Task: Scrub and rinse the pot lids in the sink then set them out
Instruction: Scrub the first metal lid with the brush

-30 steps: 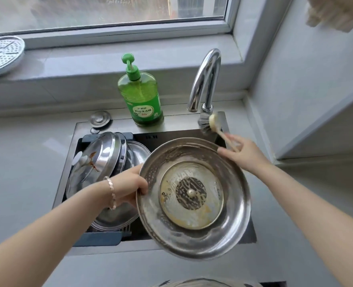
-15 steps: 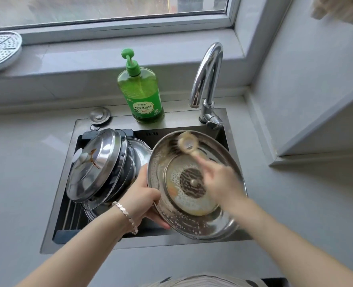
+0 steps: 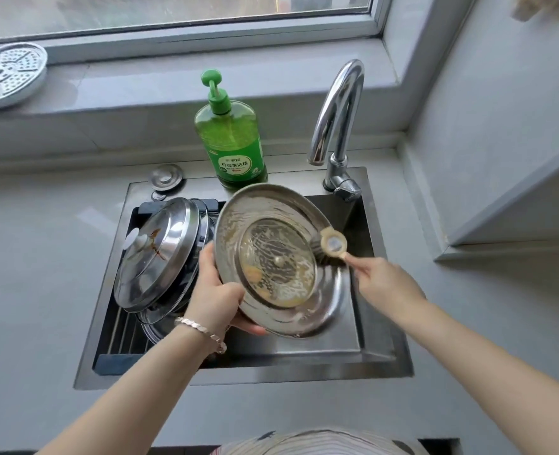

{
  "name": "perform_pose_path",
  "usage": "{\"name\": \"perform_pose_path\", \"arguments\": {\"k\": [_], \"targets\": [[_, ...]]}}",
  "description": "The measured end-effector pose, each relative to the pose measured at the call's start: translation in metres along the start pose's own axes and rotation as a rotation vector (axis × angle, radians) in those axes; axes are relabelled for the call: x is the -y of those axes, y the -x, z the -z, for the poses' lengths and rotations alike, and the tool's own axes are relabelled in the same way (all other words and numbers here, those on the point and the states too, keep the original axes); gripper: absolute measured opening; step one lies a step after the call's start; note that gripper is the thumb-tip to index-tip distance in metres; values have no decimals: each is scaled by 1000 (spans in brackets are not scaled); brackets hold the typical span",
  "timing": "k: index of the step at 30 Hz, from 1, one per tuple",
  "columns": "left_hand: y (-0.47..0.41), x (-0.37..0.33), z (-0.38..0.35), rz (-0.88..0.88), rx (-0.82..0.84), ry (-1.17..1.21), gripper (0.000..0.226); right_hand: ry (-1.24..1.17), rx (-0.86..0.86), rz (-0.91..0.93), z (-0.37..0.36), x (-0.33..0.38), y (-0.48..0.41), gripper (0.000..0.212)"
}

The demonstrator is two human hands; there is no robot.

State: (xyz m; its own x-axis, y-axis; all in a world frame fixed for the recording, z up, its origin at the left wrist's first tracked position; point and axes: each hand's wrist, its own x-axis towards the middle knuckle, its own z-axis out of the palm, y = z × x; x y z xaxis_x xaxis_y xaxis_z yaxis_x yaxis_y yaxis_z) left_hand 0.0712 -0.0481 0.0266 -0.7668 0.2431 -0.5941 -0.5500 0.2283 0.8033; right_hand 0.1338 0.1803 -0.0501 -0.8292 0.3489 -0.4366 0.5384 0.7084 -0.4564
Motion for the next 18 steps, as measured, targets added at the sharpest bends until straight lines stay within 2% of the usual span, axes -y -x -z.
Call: {"name": "perform_pose_path", "arguments": {"k": [4, 7, 10, 13, 16, 18], "targets": [[0, -1, 4, -38, -9, -62, 77, 17, 92, 27, -15, 0, 31, 42], [4, 3, -2, -78, 51, -158, 78, -2, -25, 54, -2, 9, 11, 40], [7, 2, -6, -26, 74, -89, 74, 4, -101, 127, 11, 23, -8, 41], [6, -9, -1, -28, 18, 6, 68, 104, -77, 120, 11, 19, 2, 43], [5, -11, 2, -35, 2, -34, 72, 186, 14, 99, 9, 15, 12, 49], [6, -9, -3, -26, 31, -77, 73, 237, -33, 122, 14, 17, 0, 52]]}}
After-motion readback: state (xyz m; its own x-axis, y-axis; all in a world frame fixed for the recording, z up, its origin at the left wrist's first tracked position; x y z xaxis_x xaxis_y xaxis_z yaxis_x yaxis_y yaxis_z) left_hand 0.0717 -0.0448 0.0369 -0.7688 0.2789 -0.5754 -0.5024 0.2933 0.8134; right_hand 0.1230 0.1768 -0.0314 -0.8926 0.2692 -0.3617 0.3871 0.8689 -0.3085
